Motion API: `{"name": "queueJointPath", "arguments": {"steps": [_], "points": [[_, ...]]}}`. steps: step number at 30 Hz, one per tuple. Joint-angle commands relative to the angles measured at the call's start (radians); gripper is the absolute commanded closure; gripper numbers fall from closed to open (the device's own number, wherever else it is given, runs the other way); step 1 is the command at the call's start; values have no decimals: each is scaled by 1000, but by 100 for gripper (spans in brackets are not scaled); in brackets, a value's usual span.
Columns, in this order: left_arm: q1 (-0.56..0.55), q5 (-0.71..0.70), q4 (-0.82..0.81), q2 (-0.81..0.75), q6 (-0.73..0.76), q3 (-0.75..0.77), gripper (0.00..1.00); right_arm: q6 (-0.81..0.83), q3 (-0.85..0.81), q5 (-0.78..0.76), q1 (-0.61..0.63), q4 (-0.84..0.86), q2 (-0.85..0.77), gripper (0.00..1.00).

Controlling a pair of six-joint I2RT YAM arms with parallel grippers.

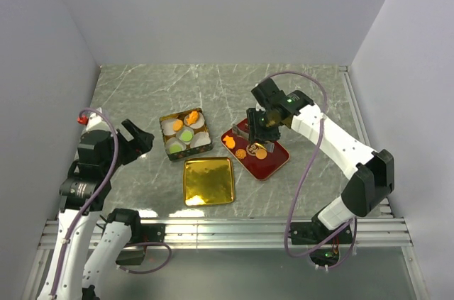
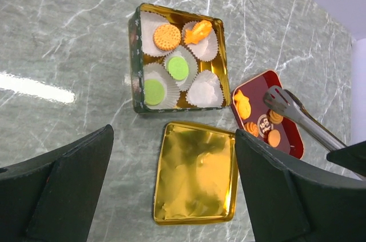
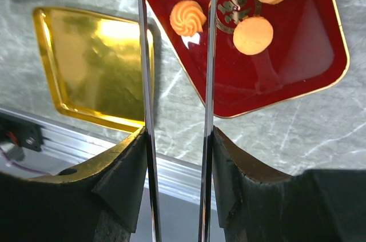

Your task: Pack the cookies

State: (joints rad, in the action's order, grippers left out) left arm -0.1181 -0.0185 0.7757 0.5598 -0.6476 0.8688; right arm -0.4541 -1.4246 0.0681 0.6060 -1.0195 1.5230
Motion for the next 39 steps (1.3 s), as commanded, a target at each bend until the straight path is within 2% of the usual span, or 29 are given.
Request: {"name": "queueJointPath", "arguments": {"steps": [1, 9, 12, 15, 25, 30, 36, 37, 39], "points": [[6, 52, -73, 35, 29, -13, 6, 55, -59, 5, -6, -13, 12, 48], [-38, 68, -75, 86, 37, -13, 5, -26, 39, 79, -6, 39, 2, 48], [-124, 55, -62, 81, 26, -11, 4, -99, 97, 137, 0, 120, -15, 48], [-184, 38, -59, 88, 20, -8, 4, -152, 141, 121, 8, 160, -14, 48], [-192, 22, -43, 109, 2, -1, 4, -146, 128, 211, 12, 214, 40, 49], [-198, -41, -33, 71, -14, -1, 5, -129, 173, 225, 12, 239, 28, 50], [-224, -87, -12, 65, -38, 6, 5, -126, 233, 204, 11, 275, 8, 58], [-226, -90, -9, 65, -40, 7, 6, -127, 239, 200, 12, 282, 6, 63], [-236, -100, -6, 51, -47, 6, 6, -127, 251, 196, 12, 298, 2, 68]]}}
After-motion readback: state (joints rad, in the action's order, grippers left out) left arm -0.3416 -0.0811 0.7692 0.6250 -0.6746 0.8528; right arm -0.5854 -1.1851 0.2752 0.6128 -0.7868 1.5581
